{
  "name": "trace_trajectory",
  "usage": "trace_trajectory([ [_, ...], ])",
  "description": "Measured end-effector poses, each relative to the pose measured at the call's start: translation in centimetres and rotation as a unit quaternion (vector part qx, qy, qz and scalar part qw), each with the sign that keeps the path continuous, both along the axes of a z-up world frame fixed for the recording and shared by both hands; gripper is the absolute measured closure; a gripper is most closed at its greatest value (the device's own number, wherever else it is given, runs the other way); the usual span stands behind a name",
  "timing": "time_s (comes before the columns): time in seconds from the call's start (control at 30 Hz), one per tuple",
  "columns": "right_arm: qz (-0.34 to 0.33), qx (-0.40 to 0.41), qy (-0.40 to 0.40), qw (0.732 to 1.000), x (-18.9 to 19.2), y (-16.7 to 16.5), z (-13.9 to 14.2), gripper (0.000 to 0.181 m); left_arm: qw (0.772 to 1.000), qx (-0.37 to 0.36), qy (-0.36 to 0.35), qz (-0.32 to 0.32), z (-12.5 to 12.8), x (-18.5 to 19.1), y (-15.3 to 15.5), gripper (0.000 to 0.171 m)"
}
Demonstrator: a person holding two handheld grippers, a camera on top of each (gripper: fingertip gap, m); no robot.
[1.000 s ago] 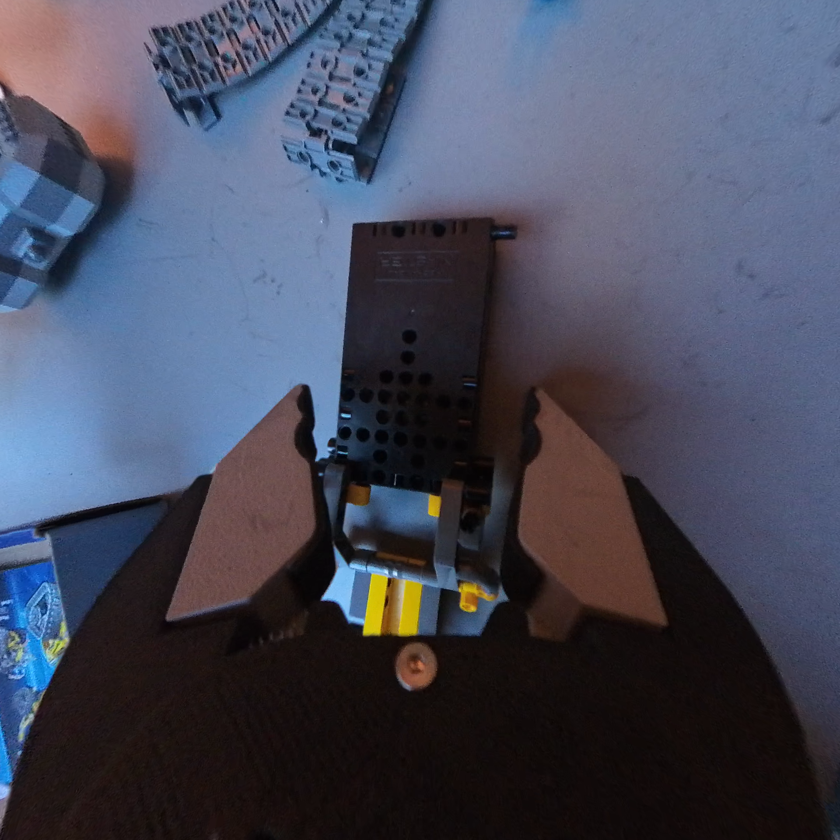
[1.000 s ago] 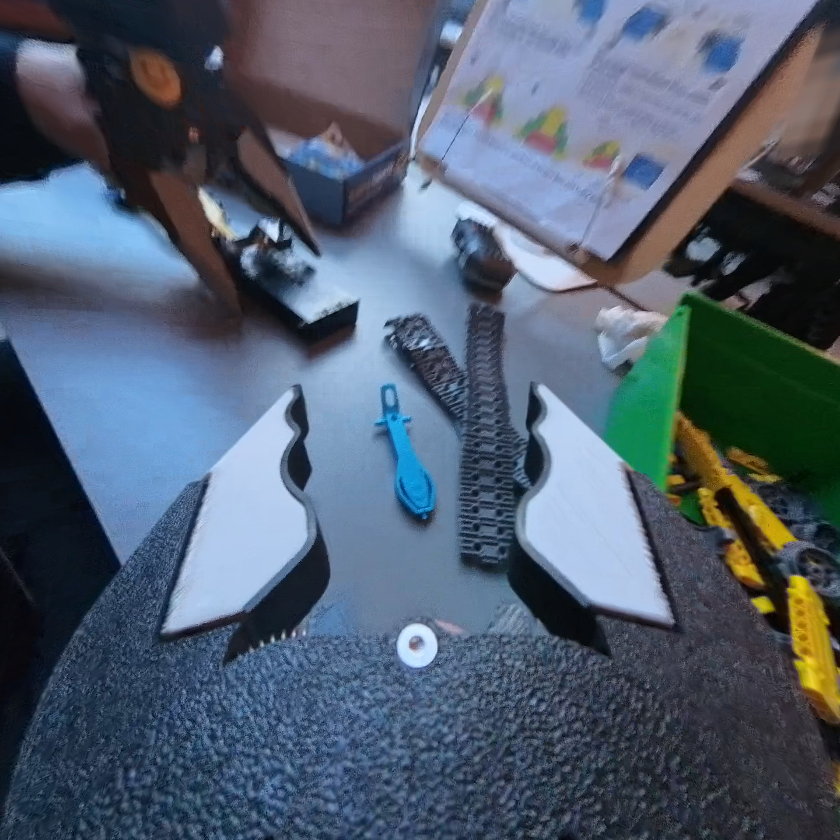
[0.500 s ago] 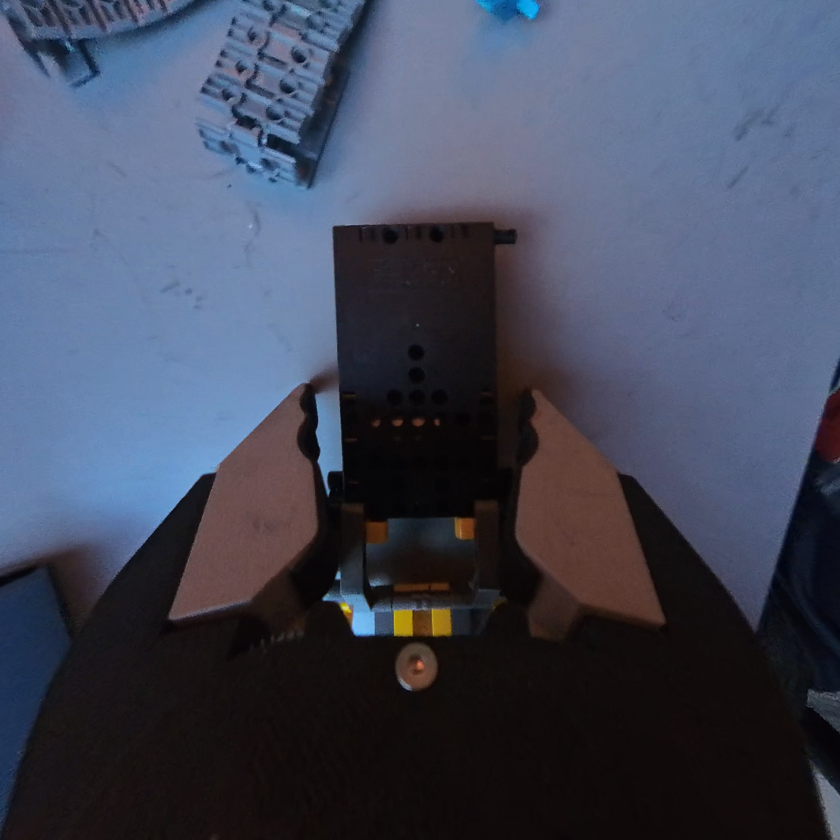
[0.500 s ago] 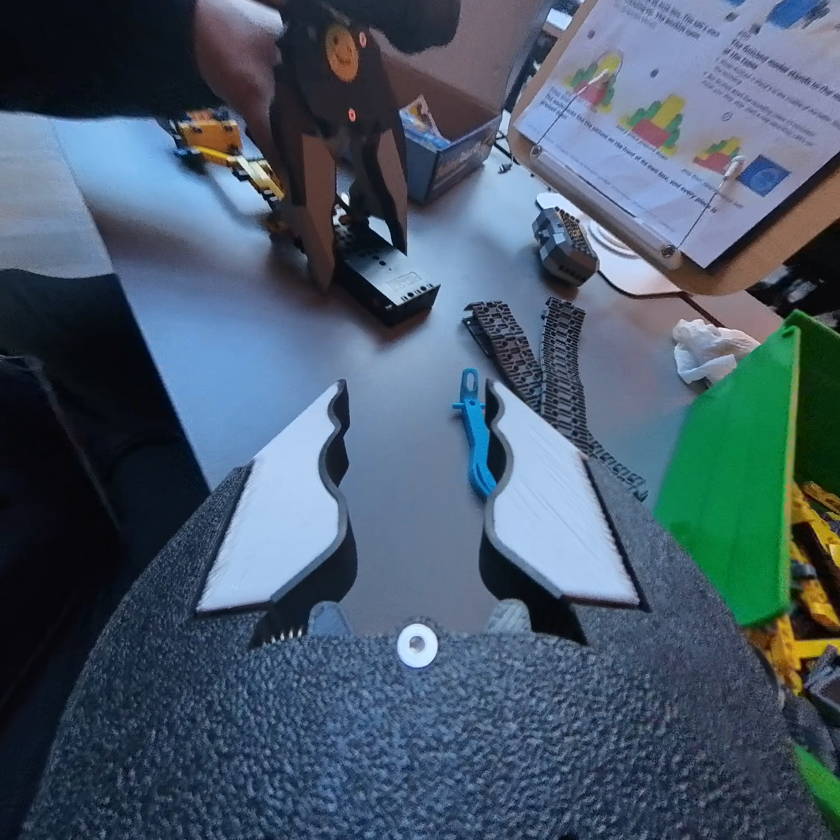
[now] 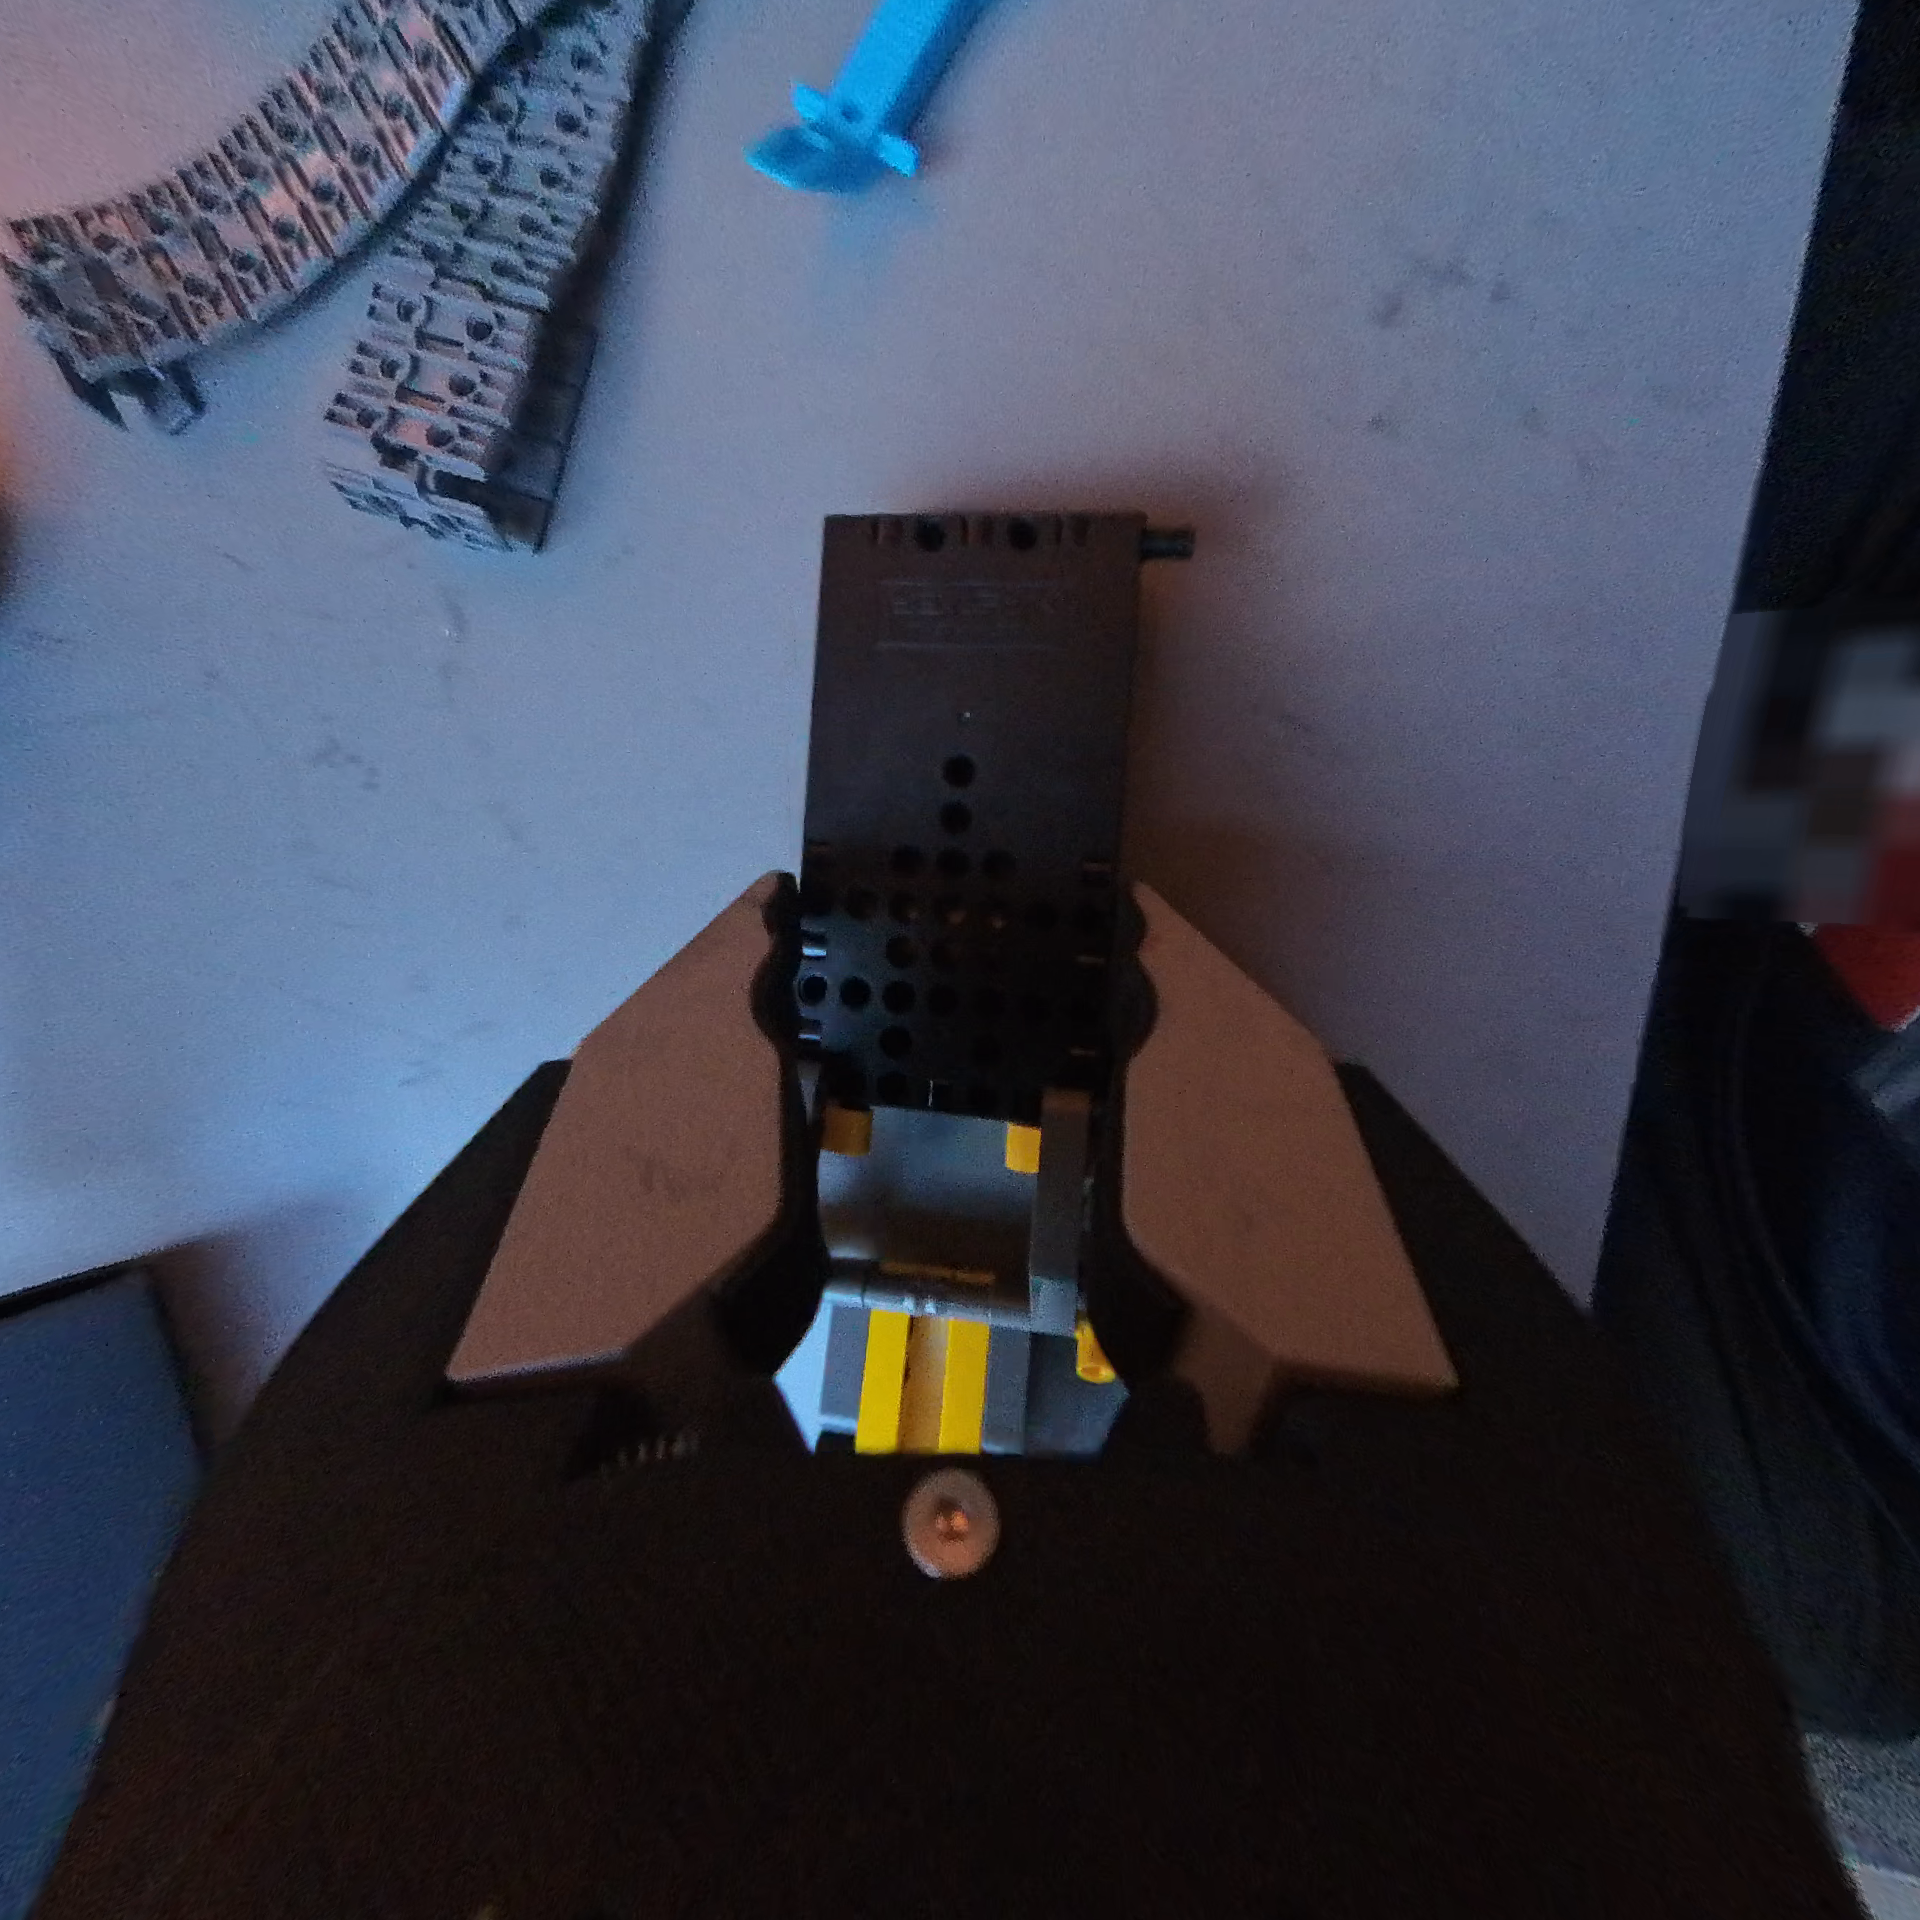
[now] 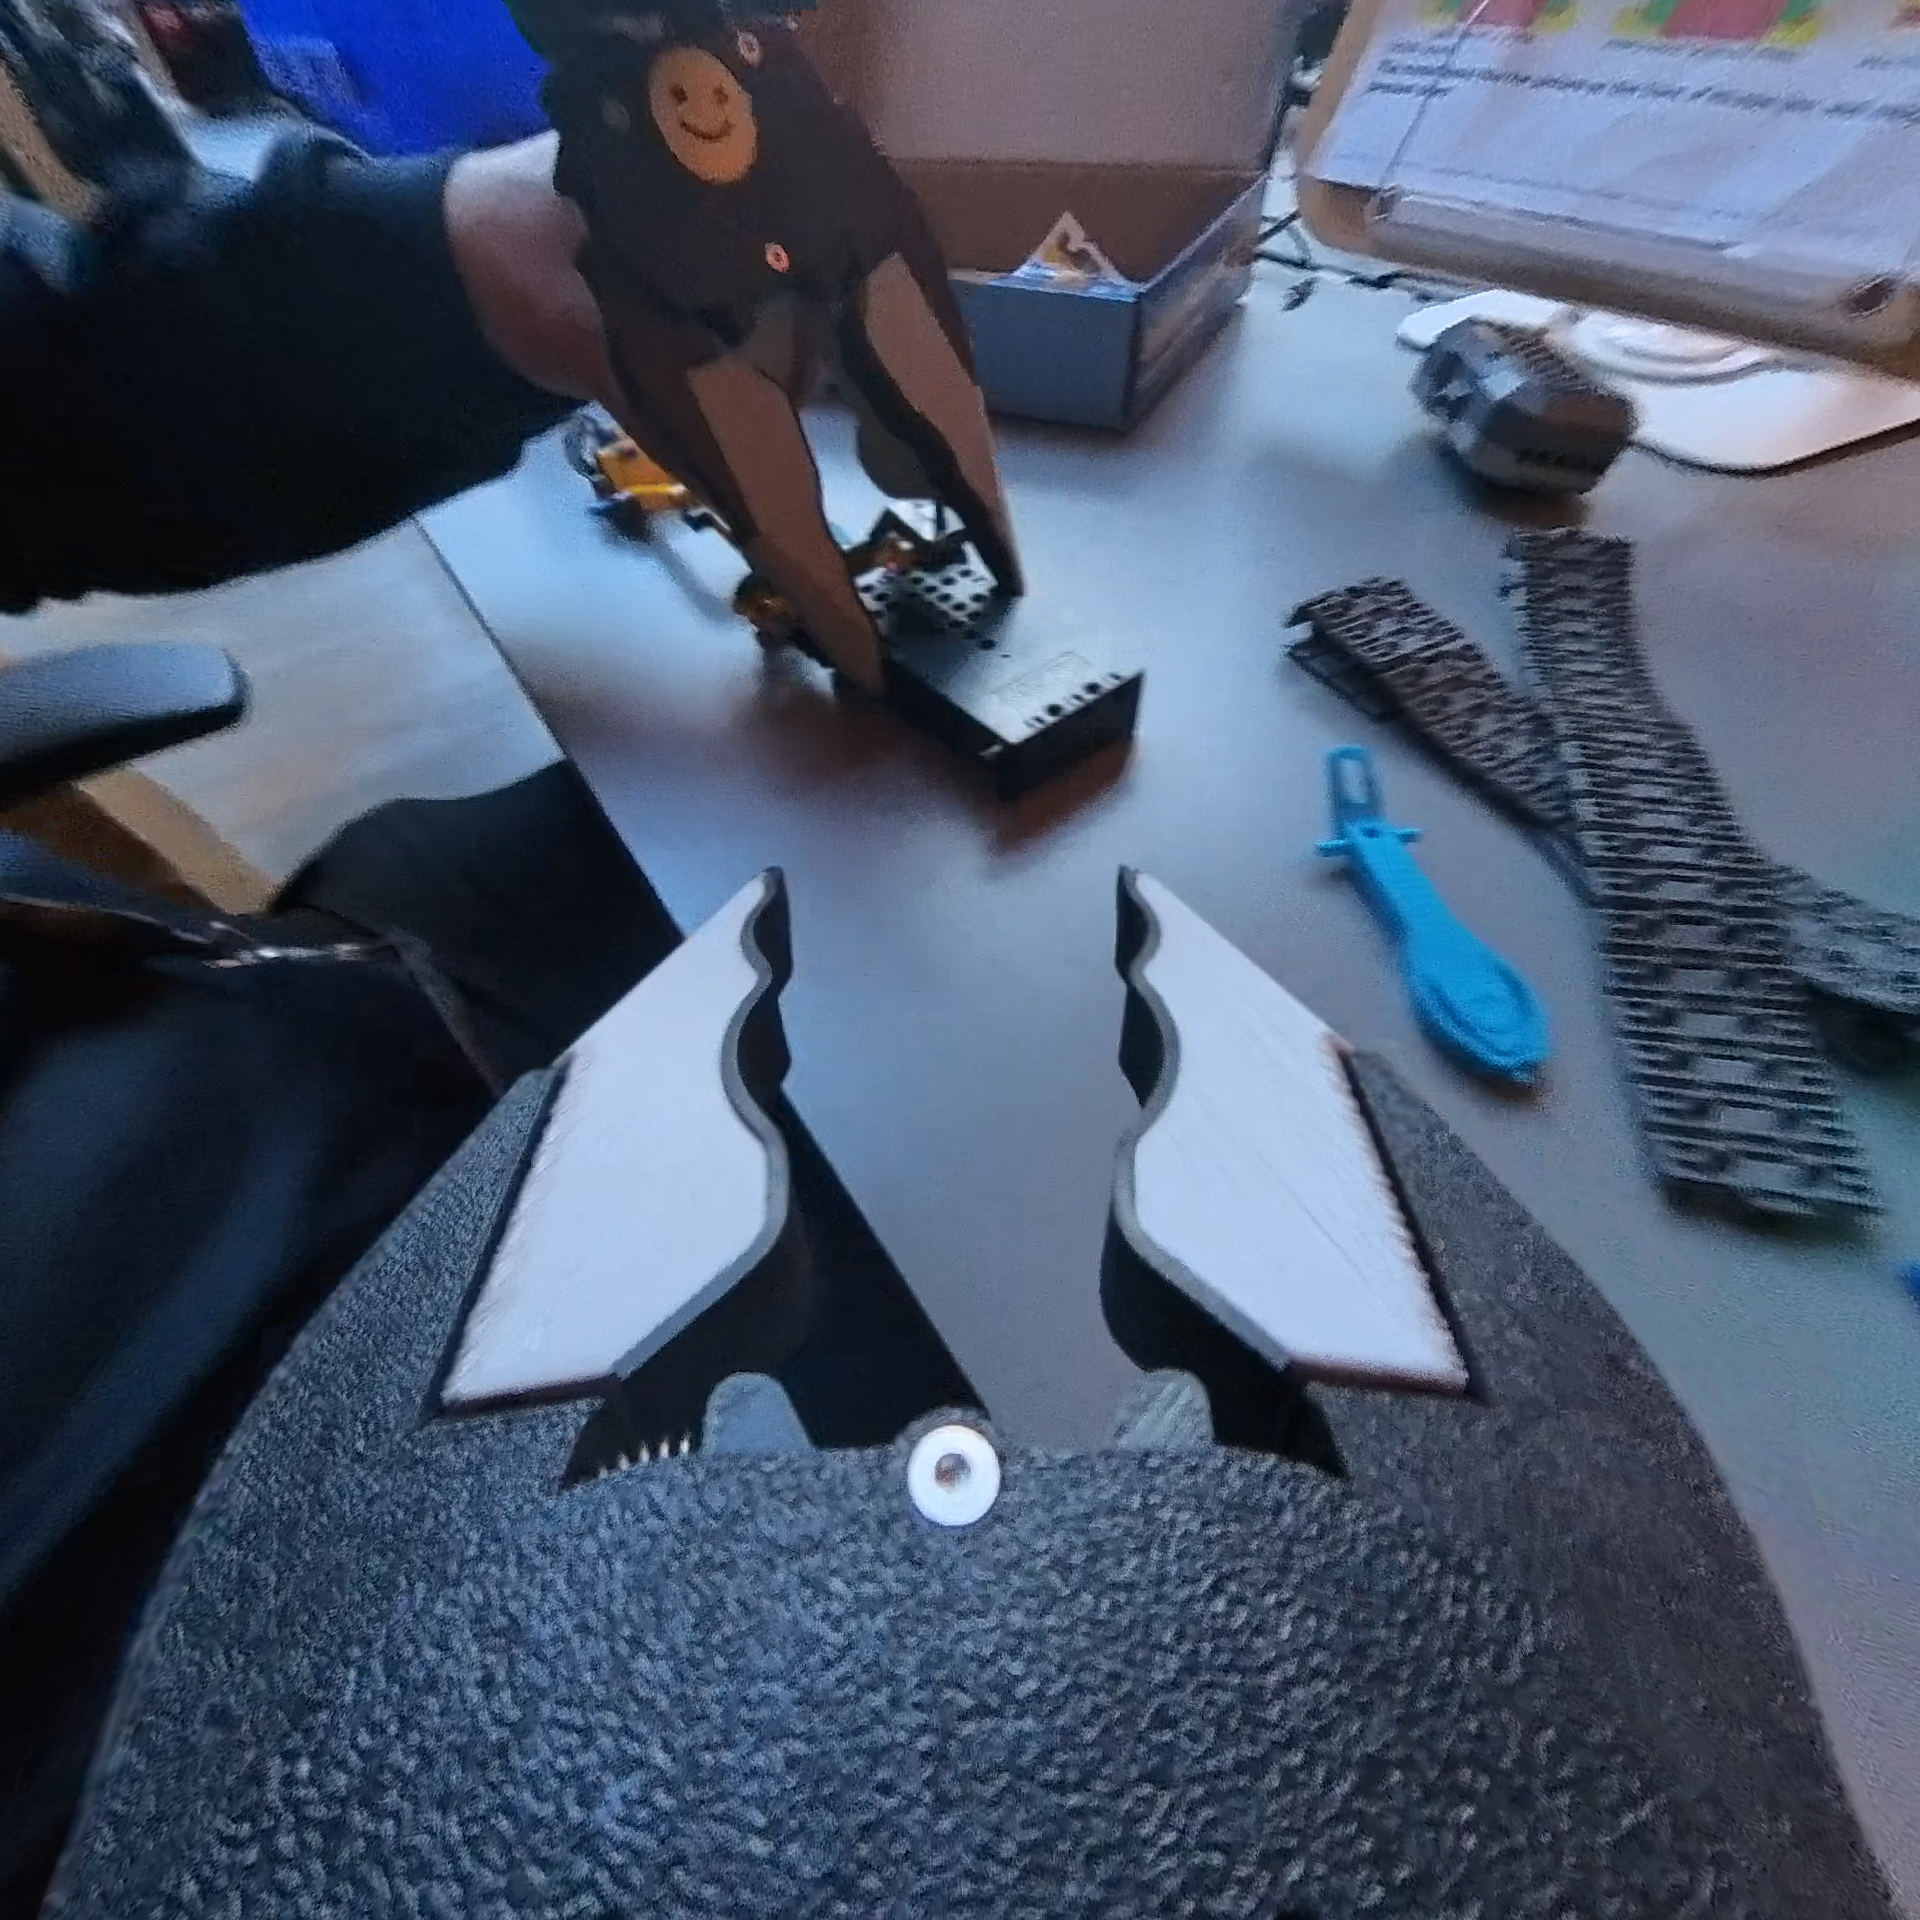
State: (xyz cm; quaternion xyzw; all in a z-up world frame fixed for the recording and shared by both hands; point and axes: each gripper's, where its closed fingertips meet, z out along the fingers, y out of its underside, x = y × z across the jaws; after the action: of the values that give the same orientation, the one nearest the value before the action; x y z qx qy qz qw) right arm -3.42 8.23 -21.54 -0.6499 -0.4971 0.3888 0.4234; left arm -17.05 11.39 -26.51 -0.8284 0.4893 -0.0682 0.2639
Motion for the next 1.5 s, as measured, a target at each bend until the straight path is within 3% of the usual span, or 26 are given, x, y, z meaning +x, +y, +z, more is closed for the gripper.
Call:
trace_trajectory([
  [0.2, 0.047, -0.062, -0.002, 0.997, -2.3, -2.9, -0.9, 0.125, 0.999, -0.027, -0.027, -0.037, 0.2, 0.8, -2.0, 0.113],
  [0.37, 0.080, -0.136, 0.021, 0.987, -2.6, -5.6, -1.1, 0.162, 0.990, -0.078, -0.094, -0.068, 1.3, 2.7, -4.4, 0.116],
  [0.43, 0.081, -0.162, 0.031, 0.983, -2.4, -6.1, -1.2, 0.170, 0.984, -0.073, -0.147, -0.066, 2.6, 3.5, -4.2, 0.134],
  [0.53, 0.096, -0.198, 0.043, 0.974, -2.4, -7.0, -1.3, 0.176, 0.988, -0.048, -0.135, -0.057, 2.8, 3.5, -3.2, 0.117],
  [0.63, 0.130, -0.224, 0.041, 0.965, -2.6, -8.5, -1.5, 0.181, 0.987, -0.065, -0.112, -0.092, 2.0, 4.7, -4.4, 0.104],
  [0.7, 0.140, -0.229, 0.033, 0.963, -2.8, -9.2, -1.8, 0.181, 0.991, -0.049, -0.072, -0.105, 1.4, 4.8, -4.3, 0.103],
  [0.83, 0.107, -0.194, -0.028, 0.975, -3.2, -9.0, -4.2, 0.181, 0.994, -0.057, -0.049, -0.082, 1.0, 5.2, -3.9, 0.086],
  [0.93, 0.101, -0.174, -0.046, 0.979, -3.6, -9.3, -4.9, 0.167, 0.995, -0.003, -0.063, -0.082, 2.4, 5.2, -2.7, 0.088],
  [1.0, 0.096, -0.150, -0.053, 0.983, -3.9, -9.5, -5.2, 0.158, 0.993, -0.005, -0.077, -0.093, 2.9, 5.4, -3.0, 0.088],
  [1.17, 0.089, -0.144, -0.030, 0.985, -4.4, -9.8, -4.7, 0.144, 0.986, -0.024, -0.013, -0.162, 0.3, 5.6, -4.3, 0.088],
  [1.27, 0.068, -0.143, -0.012, 0.987, -4.2, -9.5, -4.8, 0.137, 0.984, -0.039, 0.037, -0.172, -1.0, 5.3, -4.4, 0.088],
  [1.37, 0.048, -0.142, -0.008, 0.989, -3.7, -9.5, -4.9, 0.127, 0.983, -0.088, 0.022, -0.162, -1.5, 6.2, -5.2, 0.087],
  [1.4, 0.041, -0.135, -0.010, 0.990, -3.5, -9.4, -5.0, 0.125, 0.983, -0.092, 0.017, -0.161, -1.5, 6.5, -5.4, 0.089],
  [1.43, 0.034, -0.130, -0.012, 0.991, -3.3, -9.3, -5.0, 0.122, 0.982, -0.086, 0.009, -0.169, -1.3, 6.9, -5.7, 0.105],
  [1.5, 0.030, -0.140, -0.005, 0.990, -3.1, -9.5, -5.0, 0.115, 0.984, -0.086, 0.002, -0.156, -1.4, 7.1, -6.0, 0.105],
])
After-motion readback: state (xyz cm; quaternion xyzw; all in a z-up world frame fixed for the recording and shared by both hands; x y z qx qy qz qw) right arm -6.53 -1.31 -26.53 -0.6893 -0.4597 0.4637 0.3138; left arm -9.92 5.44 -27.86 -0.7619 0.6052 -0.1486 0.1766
